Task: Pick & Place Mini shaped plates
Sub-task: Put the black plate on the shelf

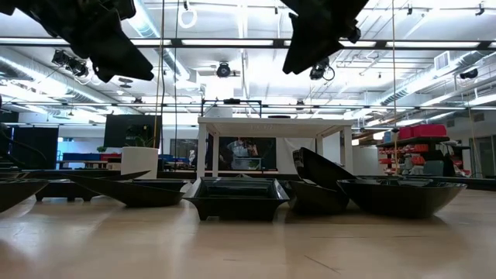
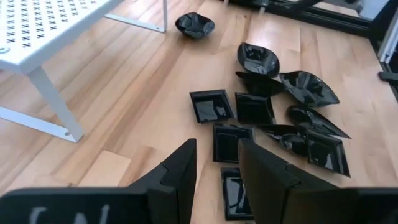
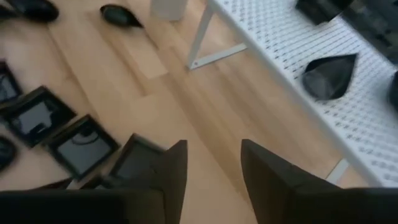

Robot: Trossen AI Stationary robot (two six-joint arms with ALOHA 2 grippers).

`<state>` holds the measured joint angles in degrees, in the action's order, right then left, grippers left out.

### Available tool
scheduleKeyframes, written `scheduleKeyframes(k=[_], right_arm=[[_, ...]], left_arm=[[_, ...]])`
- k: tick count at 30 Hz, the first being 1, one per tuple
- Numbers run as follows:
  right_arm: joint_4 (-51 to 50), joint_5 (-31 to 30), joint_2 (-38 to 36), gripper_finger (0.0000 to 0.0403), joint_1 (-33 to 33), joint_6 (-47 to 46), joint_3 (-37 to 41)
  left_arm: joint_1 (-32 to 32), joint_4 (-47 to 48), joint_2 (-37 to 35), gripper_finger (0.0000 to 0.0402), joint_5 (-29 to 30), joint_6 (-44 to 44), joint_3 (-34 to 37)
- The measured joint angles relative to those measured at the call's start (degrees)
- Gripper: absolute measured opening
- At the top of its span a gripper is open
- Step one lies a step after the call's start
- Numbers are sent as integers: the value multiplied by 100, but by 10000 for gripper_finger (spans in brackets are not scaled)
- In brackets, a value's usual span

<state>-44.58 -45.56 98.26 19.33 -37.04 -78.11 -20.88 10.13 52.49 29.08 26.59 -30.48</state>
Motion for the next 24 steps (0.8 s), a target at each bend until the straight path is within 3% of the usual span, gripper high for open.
scheduleKeyframes(k=[5,12,16,20,24], right_arm=[[-34,232,0,133,-260,11,0],[-147,1097,-150,98,-930,823,7],[-171,1213,-239,78,-1333,1115,7],[270,1504,-262,57,-1956,1411,7],[877,2442,-266,34,-2929,1503,7]], left_arm=[[7,-2,0,124,120,-29,0],[2,1,0,124,181,-27,0],[2,6,0,124,181,-29,0],[2,16,0,124,181,-31,0],[15,7,0,124,179,-78,0]])
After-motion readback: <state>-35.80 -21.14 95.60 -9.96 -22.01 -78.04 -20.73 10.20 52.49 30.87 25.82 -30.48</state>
